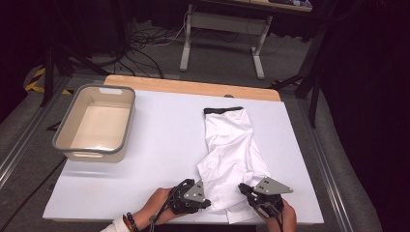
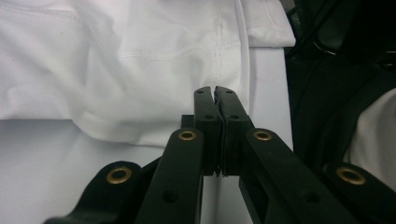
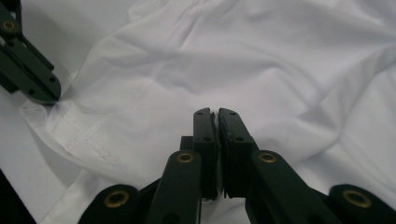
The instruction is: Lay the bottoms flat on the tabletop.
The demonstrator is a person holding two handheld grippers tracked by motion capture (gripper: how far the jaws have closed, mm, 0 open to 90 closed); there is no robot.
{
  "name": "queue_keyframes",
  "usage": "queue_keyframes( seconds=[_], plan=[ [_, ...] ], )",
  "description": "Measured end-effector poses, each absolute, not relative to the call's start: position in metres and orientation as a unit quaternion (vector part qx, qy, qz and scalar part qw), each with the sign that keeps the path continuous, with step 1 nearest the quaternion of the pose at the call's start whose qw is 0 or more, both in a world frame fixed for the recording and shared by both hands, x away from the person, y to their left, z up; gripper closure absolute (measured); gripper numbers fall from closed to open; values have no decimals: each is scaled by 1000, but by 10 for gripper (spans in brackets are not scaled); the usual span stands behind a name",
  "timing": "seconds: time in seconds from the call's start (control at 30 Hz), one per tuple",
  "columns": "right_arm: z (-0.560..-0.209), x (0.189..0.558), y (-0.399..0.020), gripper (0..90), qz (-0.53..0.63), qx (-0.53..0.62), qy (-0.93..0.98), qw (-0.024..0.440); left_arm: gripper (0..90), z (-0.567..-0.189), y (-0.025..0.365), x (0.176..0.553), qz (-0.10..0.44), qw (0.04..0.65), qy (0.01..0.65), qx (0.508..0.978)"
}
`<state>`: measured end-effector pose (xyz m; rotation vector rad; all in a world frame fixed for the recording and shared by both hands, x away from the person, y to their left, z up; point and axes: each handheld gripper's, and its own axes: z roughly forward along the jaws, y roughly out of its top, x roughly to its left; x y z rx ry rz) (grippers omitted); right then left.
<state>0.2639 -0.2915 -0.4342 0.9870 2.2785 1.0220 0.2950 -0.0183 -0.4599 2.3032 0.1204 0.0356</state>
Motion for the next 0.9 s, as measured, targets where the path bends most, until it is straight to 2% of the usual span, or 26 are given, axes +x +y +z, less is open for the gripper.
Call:
queue_keyframes(
  seconds=[0.13,0.27,0.53,0.6,0.67,0.7,0.8,0.87,0.9],
  plan=[
    [-417,260,-311,862,386,376,803,254,882,-447,-20,295,12,451,58,891],
    [-407,249,-336,862,388,400,785,271,883,-437,-42,290,9,479,42,877],
    [-410,235,-377,862,381,457,752,282,875,-437,-91,273,-6,473,-4,881],
    [-413,233,-382,862,376,464,751,280,862,-439,-94,270,-4,465,-5,885],
    [-418,232,-387,859,363,476,752,278,774,-440,-90,271,6,461,1,887],
    [-422,232,-388,830,357,481,754,272,691,-439,-84,273,9,461,6,888],
    [-429,235,-389,684,345,490,757,260,588,-435,-63,282,34,460,21,887],
    [-432,238,-385,551,338,488,763,256,547,-435,-49,291,59,451,34,890],
    [-432,239,-383,495,334,488,762,262,535,-436,-41,299,92,436,42,894]
  ],
)
